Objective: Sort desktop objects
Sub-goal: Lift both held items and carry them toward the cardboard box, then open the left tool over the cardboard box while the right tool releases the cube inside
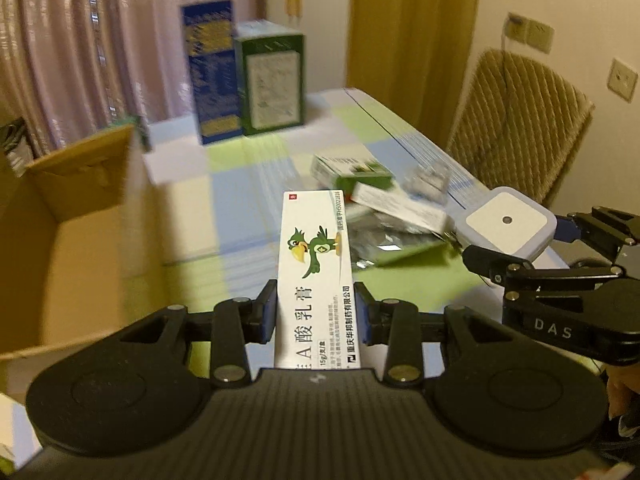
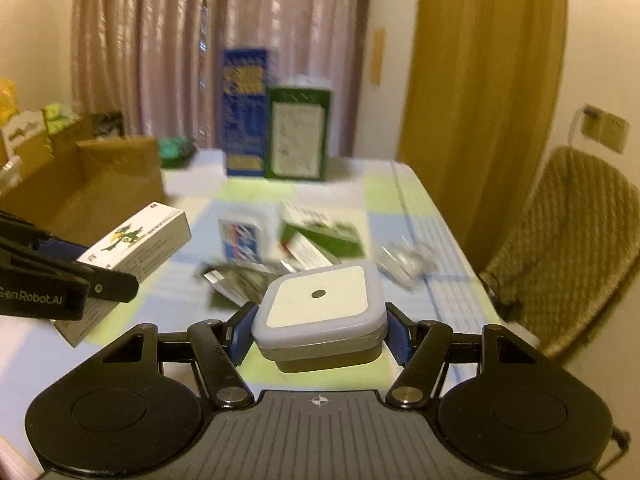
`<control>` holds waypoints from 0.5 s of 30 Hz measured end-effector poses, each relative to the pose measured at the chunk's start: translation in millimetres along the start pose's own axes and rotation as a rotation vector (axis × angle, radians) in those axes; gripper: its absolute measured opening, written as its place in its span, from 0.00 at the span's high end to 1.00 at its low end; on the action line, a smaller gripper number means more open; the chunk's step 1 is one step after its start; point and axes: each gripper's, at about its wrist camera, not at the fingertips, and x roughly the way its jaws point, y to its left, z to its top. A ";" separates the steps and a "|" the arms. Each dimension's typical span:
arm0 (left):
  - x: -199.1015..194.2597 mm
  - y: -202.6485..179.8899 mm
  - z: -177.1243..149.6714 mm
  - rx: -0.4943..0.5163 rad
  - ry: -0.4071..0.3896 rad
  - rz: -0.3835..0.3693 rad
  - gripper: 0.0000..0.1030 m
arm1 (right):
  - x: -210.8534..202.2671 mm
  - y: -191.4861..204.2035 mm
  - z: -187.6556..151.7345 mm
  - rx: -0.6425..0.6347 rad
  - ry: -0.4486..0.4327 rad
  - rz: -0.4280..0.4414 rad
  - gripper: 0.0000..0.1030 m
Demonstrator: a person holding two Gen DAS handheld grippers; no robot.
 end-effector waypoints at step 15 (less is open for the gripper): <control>-69.9 168.6 0.0 -0.107 -0.011 0.254 0.68 | 22.9 157.9 99.6 -0.068 -0.091 0.366 0.39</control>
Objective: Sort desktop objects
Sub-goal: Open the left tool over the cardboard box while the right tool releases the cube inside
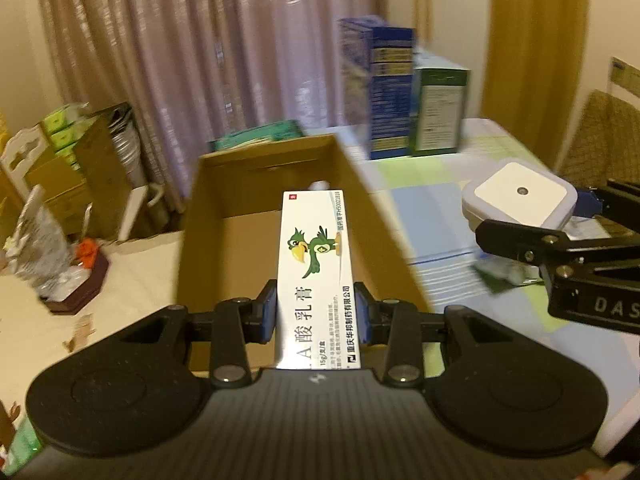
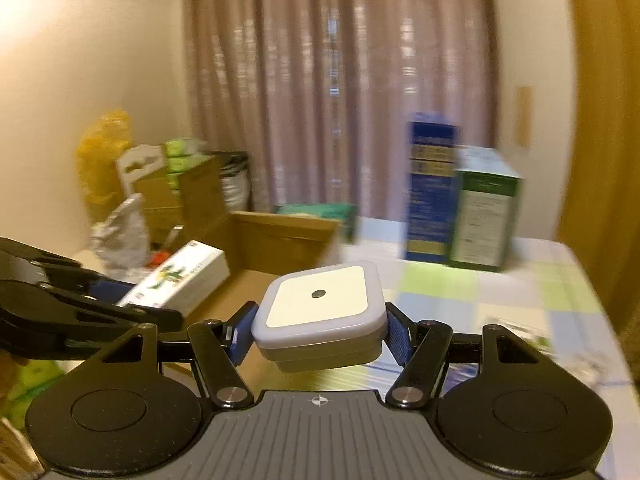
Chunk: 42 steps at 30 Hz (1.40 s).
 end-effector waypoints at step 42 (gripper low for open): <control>5.5 55.1 -26.4 -0.117 -0.053 0.009 0.58 | 51.3 18.0 -12.3 -0.014 0.059 0.023 0.23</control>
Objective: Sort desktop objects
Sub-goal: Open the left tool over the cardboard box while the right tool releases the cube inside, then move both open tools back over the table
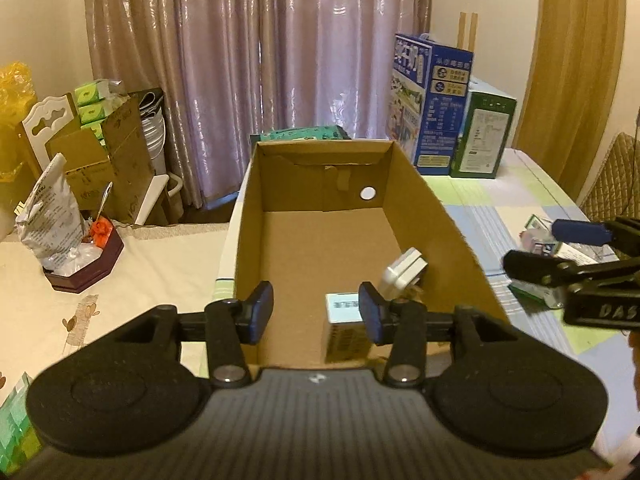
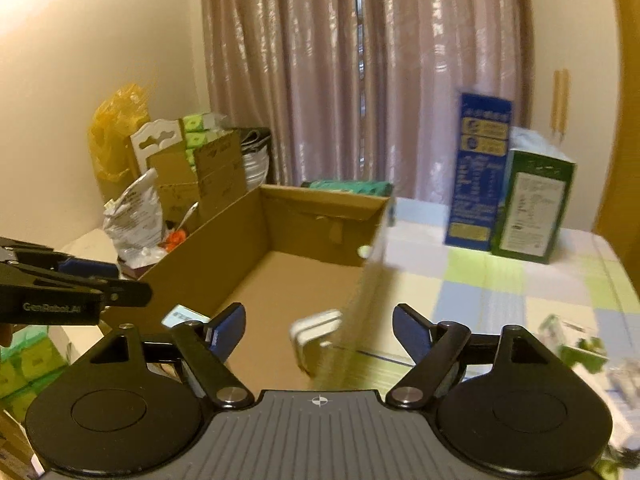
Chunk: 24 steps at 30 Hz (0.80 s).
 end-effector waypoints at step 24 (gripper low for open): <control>-63.0 -162.1 -18.5 0.175 -0.029 -0.225 0.11 | -177.0 -117.2 -100.3 0.217 0.038 -0.281 0.07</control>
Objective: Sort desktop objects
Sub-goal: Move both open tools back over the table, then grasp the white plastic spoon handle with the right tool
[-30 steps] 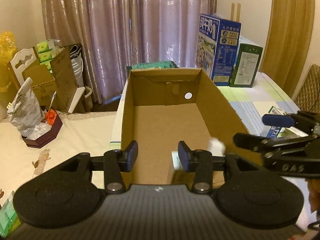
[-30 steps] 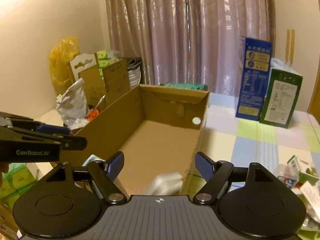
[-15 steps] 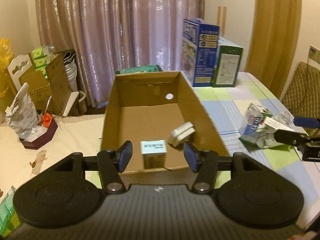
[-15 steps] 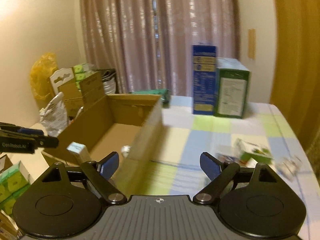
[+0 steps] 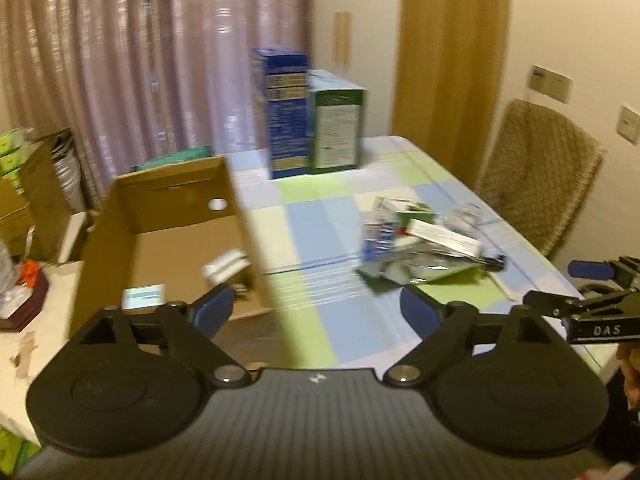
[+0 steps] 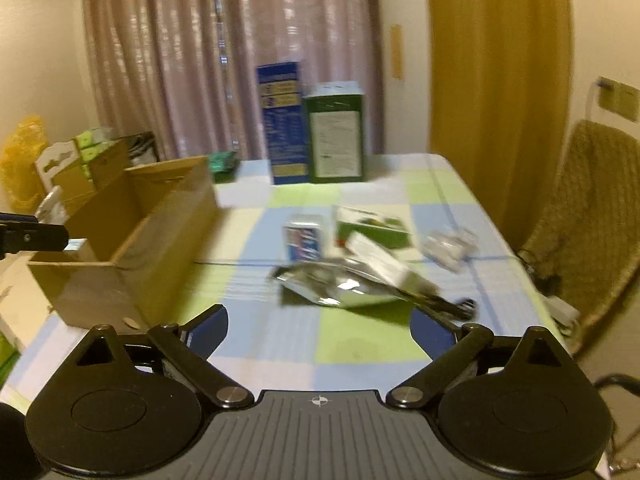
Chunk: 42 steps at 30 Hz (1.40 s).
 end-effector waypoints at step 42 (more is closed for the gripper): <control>180.2 -104.3 -34.5 0.137 0.165 -0.151 0.07 | 140.0 -142.3 -27.1 -0.033 0.217 -0.001 0.66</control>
